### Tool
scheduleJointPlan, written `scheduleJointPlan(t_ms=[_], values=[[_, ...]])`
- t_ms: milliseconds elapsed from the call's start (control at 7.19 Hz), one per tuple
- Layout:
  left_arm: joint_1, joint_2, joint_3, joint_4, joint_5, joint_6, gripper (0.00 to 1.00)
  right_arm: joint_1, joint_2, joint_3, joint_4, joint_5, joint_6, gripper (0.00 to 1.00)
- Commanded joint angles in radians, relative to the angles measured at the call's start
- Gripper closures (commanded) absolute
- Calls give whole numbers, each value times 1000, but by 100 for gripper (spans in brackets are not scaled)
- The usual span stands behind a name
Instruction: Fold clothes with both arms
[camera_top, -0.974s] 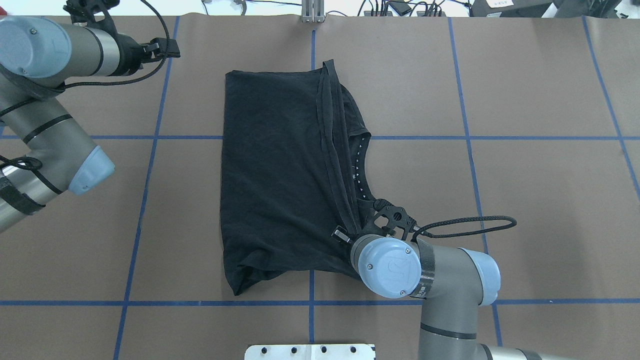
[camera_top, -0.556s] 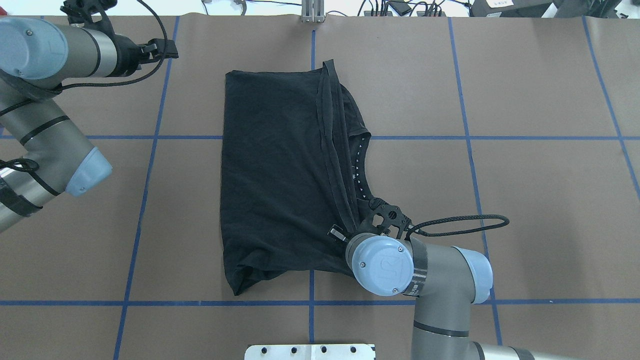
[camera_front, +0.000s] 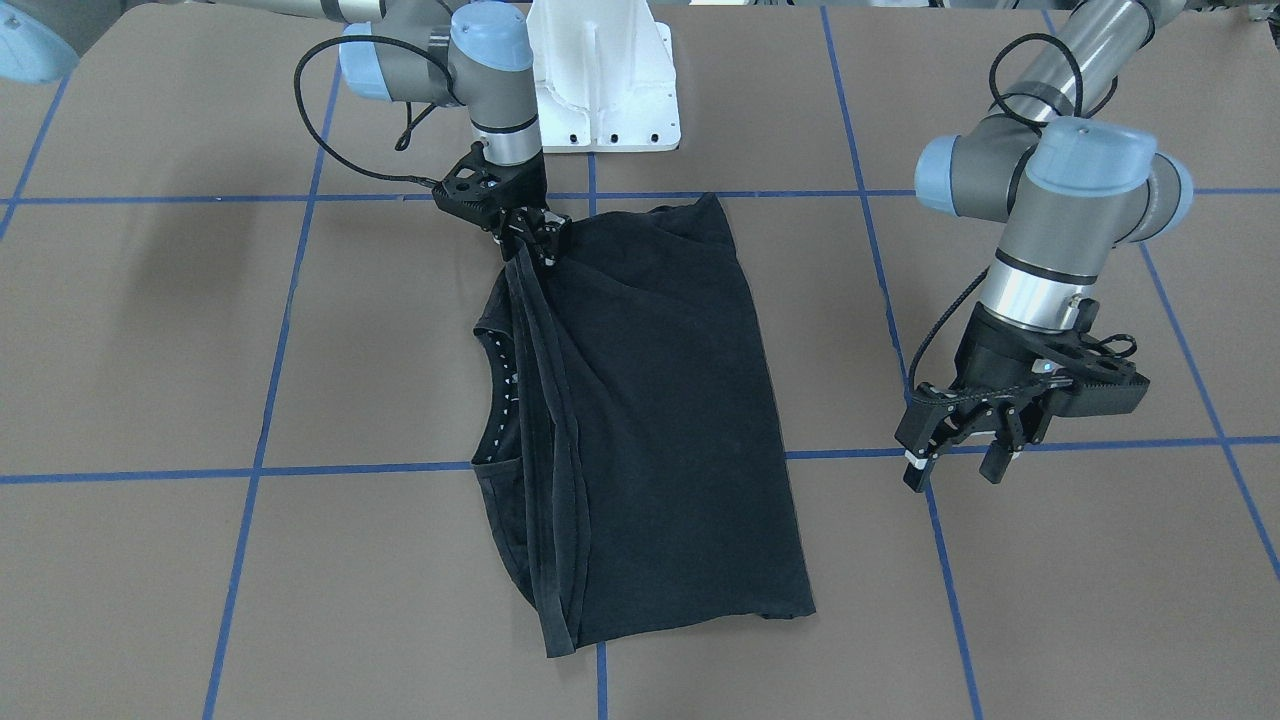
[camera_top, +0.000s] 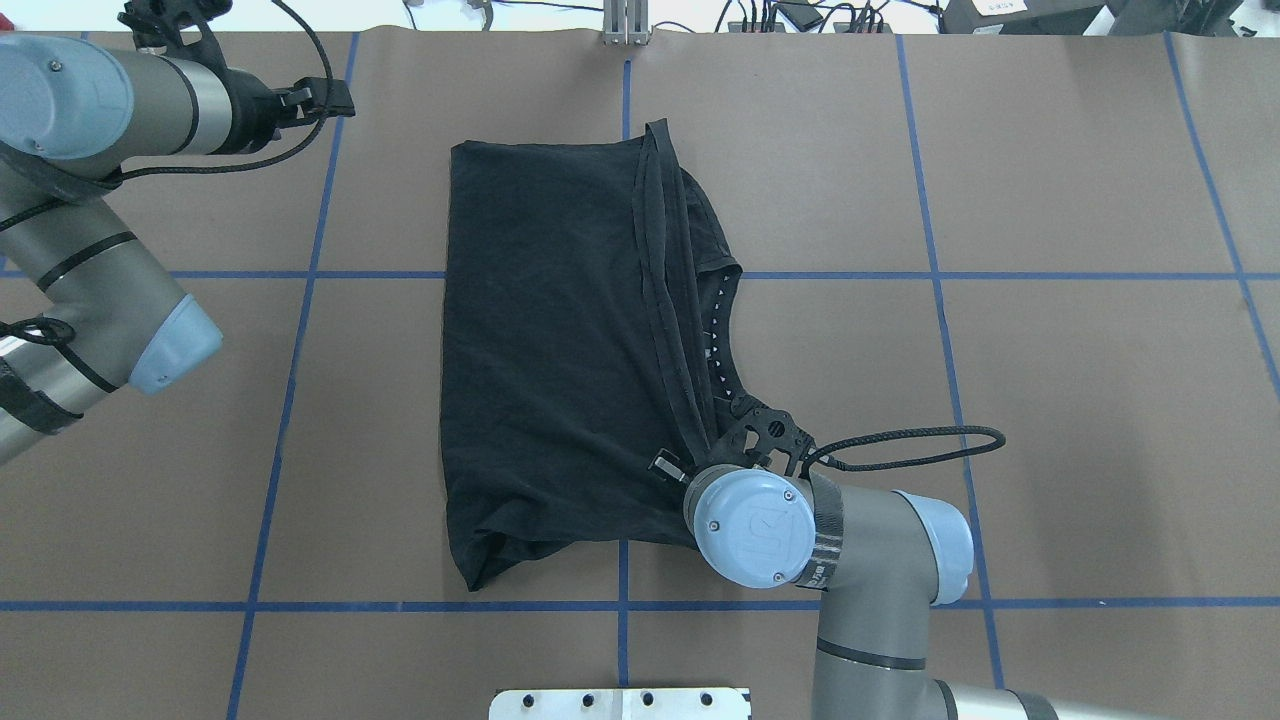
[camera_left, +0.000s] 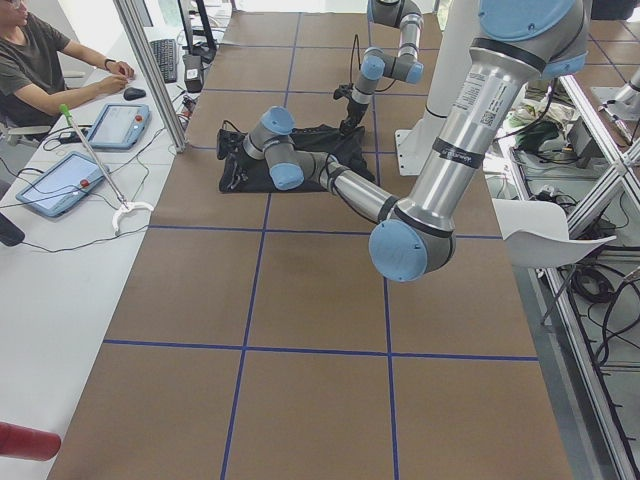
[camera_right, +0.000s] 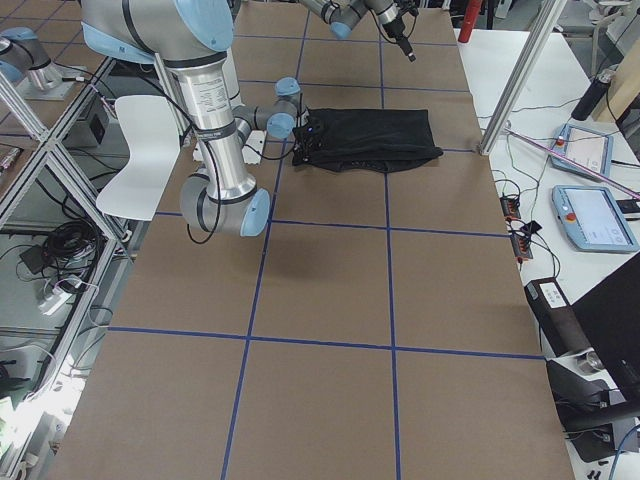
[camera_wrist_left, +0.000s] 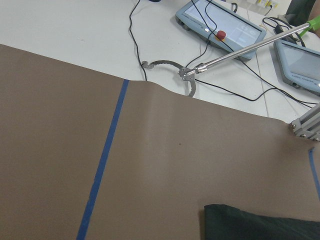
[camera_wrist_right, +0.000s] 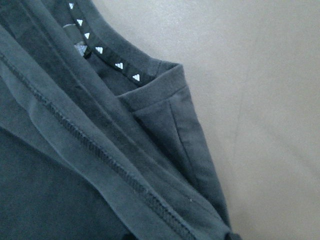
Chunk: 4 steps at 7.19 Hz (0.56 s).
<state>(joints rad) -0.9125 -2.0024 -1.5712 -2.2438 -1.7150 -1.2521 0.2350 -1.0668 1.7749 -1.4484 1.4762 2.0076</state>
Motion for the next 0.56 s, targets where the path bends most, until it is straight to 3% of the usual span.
scheduleJointPlan(t_ms=[0, 417], values=[[0, 2, -6, 3, 0, -1, 1, 6, 1, 12, -3, 10, -12, 100], [0, 2, -29, 36, -2, -1, 1, 7, 1, 23, -13, 12, -32, 100]])
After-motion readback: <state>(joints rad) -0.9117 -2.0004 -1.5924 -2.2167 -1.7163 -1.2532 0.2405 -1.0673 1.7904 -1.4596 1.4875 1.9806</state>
